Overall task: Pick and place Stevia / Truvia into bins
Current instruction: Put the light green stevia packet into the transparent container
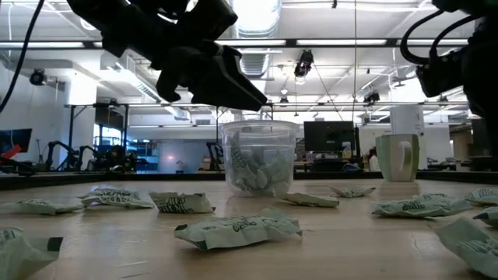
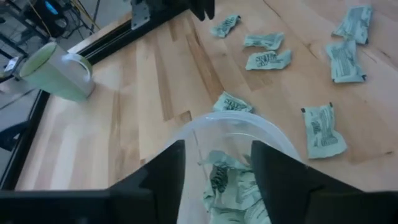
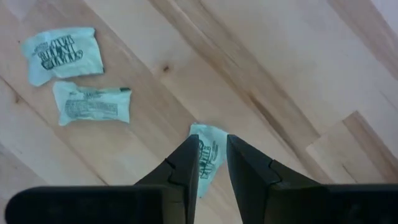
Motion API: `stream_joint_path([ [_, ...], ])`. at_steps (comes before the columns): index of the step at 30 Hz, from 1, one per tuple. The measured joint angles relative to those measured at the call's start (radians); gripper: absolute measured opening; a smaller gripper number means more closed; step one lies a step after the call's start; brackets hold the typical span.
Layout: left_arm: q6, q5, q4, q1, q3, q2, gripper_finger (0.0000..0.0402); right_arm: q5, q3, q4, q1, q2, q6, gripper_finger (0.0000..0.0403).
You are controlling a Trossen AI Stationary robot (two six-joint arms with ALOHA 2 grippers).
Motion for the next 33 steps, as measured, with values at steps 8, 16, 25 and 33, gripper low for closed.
stream_joint_path([
  [8, 0.0, -0.002, 0.003, 0.009, 0.0, -0.001, 0.0192, -0.005, -0.043, 0.039, 0.066, 0.0, 0.122, 0.0118],
  [16, 0.0, -0.003, 0.003, 0.01, 0.0, -0.006, 0.0193, -0.009, -0.136, 0.197, 0.076, 0.0, 0.163, 0.0143],
  [25, -0.01, -0.008, -0.033, 0.01, 0.0, -0.071, 0.0193, -0.023, -0.18, 0.226, 0.076, -0.002, 0.177, 0.0118],
  [33, -0.117, -0.028, -0.164, 0.009, -0.001, -0.185, 0.0193, -0.008, -0.174, 0.231, 0.077, 0.001, 0.037, 0.0016],
])
